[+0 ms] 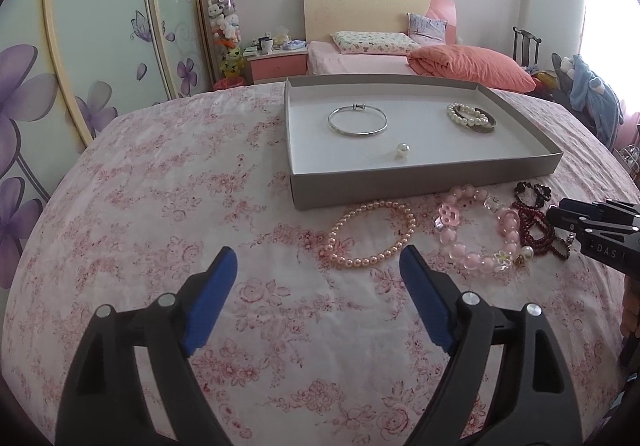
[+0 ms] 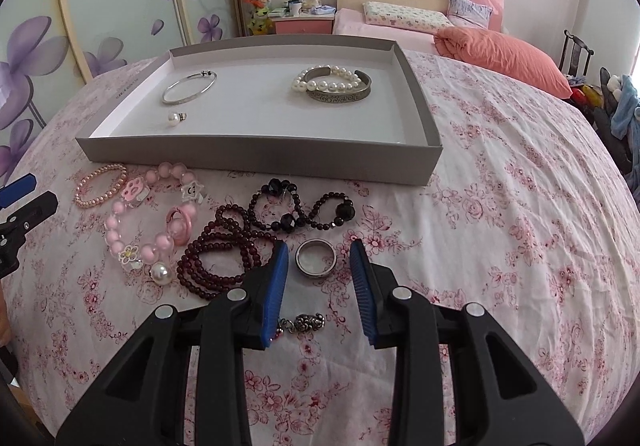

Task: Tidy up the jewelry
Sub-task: 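Withdraw both grippers from the tray toward the remaining jewelry, then grasp the peach pearl bracelet with the left gripper while the right gripper grasps the silver ring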

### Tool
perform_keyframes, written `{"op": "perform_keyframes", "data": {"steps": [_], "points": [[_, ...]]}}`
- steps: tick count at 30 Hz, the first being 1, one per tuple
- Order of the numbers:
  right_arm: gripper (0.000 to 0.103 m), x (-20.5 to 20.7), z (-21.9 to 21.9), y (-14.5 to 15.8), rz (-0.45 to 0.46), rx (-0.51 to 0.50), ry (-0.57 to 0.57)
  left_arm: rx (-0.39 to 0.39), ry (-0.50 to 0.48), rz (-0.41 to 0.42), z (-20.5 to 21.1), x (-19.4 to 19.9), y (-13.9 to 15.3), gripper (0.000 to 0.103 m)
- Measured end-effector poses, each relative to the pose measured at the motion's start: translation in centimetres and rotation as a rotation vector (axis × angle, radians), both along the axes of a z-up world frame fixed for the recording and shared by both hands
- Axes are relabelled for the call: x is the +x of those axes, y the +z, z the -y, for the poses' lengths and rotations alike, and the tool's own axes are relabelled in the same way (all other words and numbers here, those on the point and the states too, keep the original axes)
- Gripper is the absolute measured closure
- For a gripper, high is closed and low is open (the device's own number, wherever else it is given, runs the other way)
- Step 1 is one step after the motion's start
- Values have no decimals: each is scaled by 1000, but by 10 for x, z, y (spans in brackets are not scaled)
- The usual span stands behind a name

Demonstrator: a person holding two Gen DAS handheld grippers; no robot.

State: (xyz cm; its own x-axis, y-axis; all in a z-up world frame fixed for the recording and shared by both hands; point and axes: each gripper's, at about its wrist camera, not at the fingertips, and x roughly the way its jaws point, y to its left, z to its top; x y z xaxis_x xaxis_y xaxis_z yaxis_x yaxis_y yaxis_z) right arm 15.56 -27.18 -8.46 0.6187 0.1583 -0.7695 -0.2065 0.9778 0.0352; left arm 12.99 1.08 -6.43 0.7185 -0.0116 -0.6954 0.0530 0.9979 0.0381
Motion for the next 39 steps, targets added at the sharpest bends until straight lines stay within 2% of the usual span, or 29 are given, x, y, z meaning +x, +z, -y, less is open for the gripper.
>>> {"op": "perform_keyframes", "data": {"steps": [2, 6, 12, 17, 20, 27, 39], "points": [[80, 0, -2, 0, 2, -6, 2, -1, 2, -6, 0, 2, -1, 21], [80, -1, 2, 1, 10, -36, -30, -8, 12, -33, 1, 7, -5, 21], [80, 3, 28, 0, -3, 11, -120, -6, 29, -68, 0, 23, -9, 22], [80, 3, 26, 0, -1, -2, -112, -14, 36, -95, -2, 40, -11, 44], [80, 4, 25, 0, -2, 3, -111, -3, 22, -118, 2, 47, -15, 53], [80, 4, 26, 0, -2, 5, -110, 15, -33, -129, 13, 42, -21, 58], [80, 3, 26, 0, -3, 8, -111, 24, -60, -134, 19, 32, -20, 92]]}}
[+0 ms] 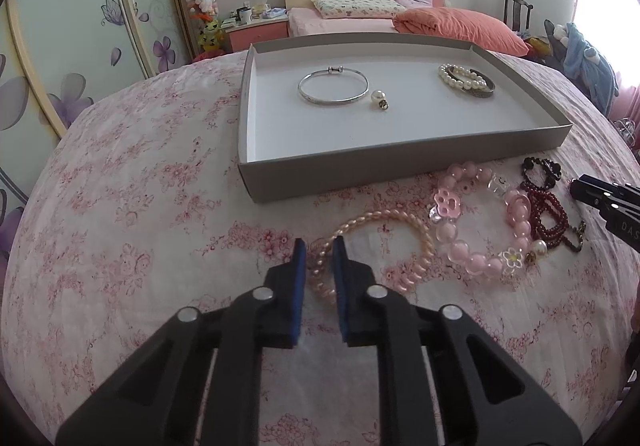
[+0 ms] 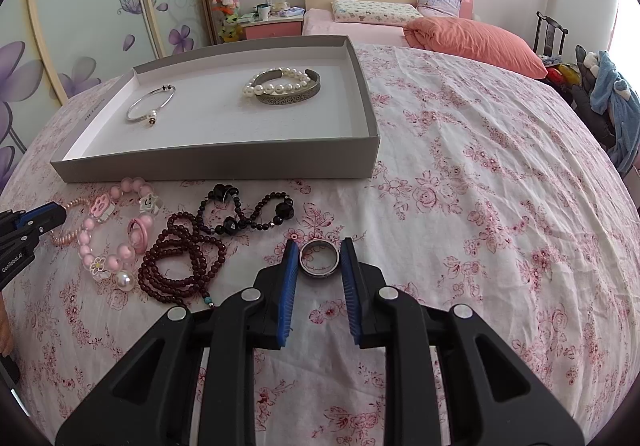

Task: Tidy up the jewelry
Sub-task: 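Grasp the peach pearl bracelet with the left gripper while the right gripper grasps the silver ring, then carry the peach pearl bracelet and silver ring into the tray and open both grippers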

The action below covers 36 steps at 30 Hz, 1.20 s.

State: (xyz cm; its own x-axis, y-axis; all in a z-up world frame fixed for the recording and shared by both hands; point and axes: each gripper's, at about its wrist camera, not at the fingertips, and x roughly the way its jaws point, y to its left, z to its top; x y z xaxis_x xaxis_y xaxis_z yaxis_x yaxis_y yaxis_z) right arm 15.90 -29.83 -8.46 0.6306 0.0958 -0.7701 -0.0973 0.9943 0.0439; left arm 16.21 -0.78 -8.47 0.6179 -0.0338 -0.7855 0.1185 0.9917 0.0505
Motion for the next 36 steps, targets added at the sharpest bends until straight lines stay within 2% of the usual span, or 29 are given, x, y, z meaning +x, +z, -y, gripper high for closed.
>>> {"op": "perform_keyframes", "data": {"steps": [2, 18, 24, 36], "points": [[80, 0, 0, 0, 0, 1, 0, 9, 5, 4, 0, 0, 0, 96], [80, 0, 0, 0, 2, 3, 5, -6, 24, 10, -4, 0, 0, 96], [80, -7, -2, 6, 40, 19, 21, -45, 53, 14, -15, -2, 5, 96], [80, -26, -17, 35, 139, 81, 62, -177, 102, 133, -39, -29, 39, 96]]}}
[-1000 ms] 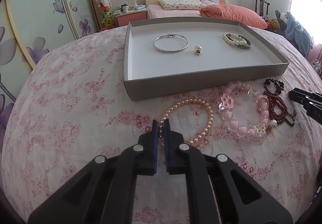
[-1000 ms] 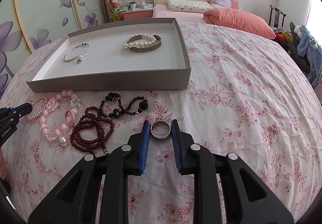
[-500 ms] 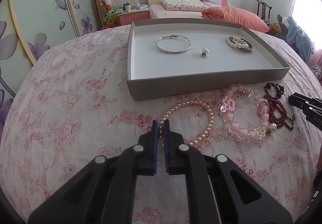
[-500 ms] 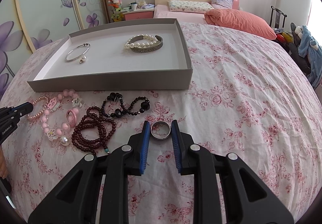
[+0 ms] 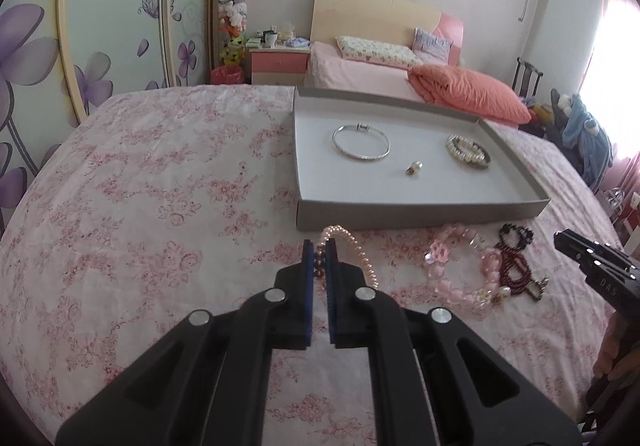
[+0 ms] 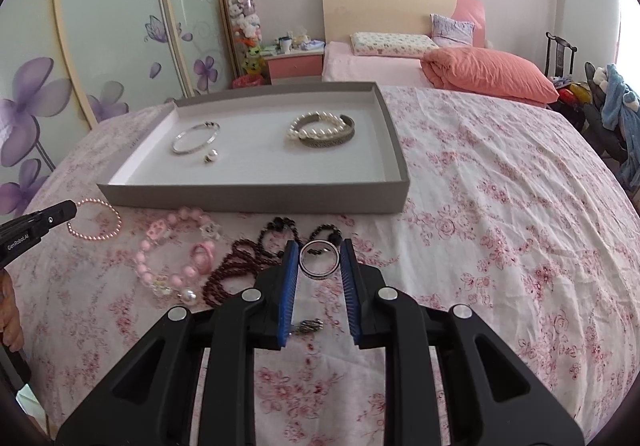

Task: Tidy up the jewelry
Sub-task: 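Carry the peach pearl bracelet and silver ring into the tray and open both grippers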

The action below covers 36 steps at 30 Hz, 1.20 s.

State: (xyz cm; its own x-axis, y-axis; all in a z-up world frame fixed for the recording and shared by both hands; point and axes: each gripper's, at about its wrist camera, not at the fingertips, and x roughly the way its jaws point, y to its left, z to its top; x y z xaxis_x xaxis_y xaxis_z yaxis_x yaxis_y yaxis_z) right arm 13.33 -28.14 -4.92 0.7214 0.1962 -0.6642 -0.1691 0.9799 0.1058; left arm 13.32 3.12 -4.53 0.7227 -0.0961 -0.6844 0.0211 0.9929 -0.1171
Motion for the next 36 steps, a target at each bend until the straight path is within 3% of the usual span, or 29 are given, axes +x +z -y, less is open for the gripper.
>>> {"op": "perform_keyframes", "data": {"steps": [8, 18, 28, 36], "points": [[80, -11, -13, 22, 74, 46, 30, -28, 7, 90, 9, -18, 25, 96], [80, -23, -27, 42, 166, 30, 56, 18, -19, 179, 33, -31, 49, 96], [80, -15, -32, 62, 237, 41, 54, 88, -19, 242, 57, -21, 69, 96], [80, 7, -33, 73, 273, 35, 43, 79, -12, 265, 62, 5, 77, 96]]}}
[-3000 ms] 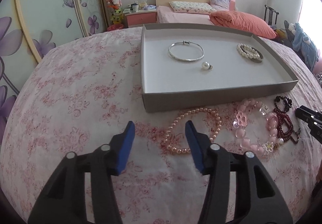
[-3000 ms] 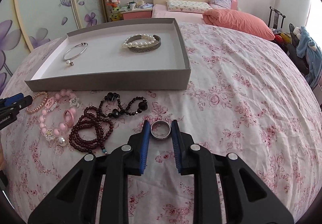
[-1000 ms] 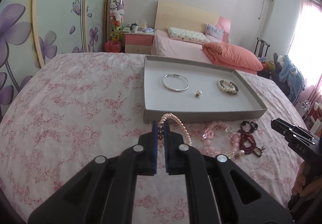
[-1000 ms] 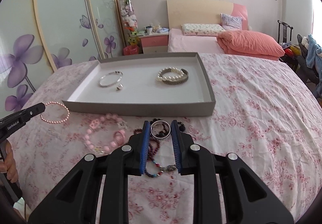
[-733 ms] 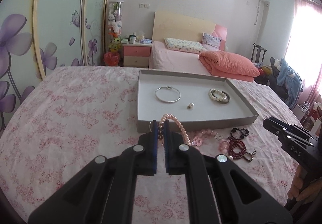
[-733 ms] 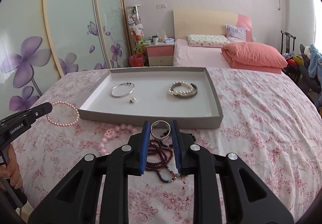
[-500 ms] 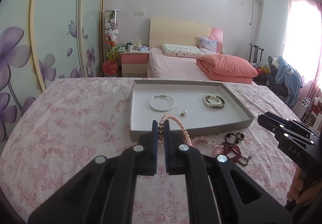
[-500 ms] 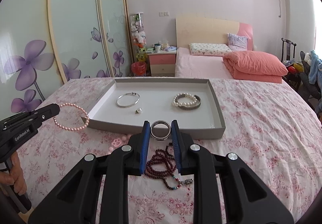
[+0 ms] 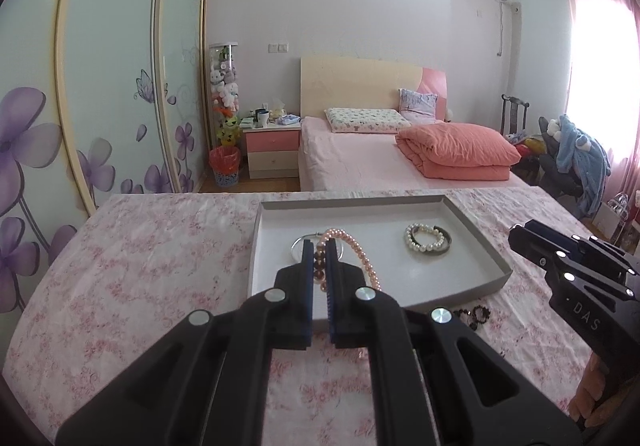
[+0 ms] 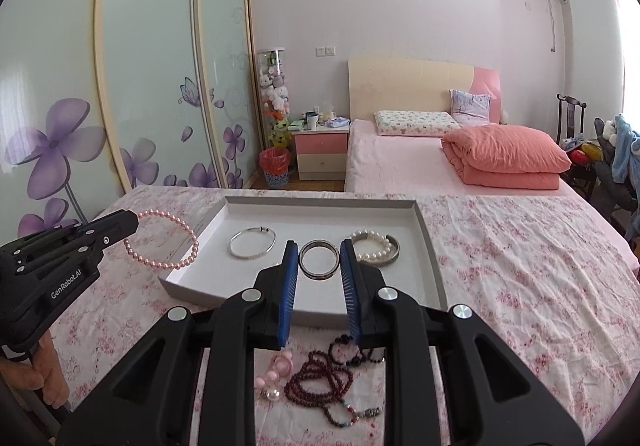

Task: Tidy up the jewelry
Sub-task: 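Carry the peach pearl bracelet and silver ring into the tray and open both grippers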

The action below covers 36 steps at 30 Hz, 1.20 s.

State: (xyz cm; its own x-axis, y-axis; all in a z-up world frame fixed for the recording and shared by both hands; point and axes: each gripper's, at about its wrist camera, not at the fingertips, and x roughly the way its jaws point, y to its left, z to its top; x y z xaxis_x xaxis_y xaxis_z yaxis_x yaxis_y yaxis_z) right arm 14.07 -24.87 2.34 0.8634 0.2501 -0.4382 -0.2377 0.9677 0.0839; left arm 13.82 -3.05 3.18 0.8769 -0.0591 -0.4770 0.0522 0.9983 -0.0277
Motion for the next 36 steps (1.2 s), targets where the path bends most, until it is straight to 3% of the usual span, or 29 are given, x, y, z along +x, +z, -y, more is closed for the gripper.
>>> {"op": "perform_keyframes", "data": {"steps": [8, 20, 36], "points": [[80, 31, 4, 4, 26, 31, -21, -34, 26, -23, -6, 40, -1, 96], [80, 69, 6, -7, 0, 26, -49, -12, 41, -55, -5, 81, -16, 96], [80, 119, 1, -43, -135, 13, -44, -3, 35, -128, -1, 132, -50, 96]]}}
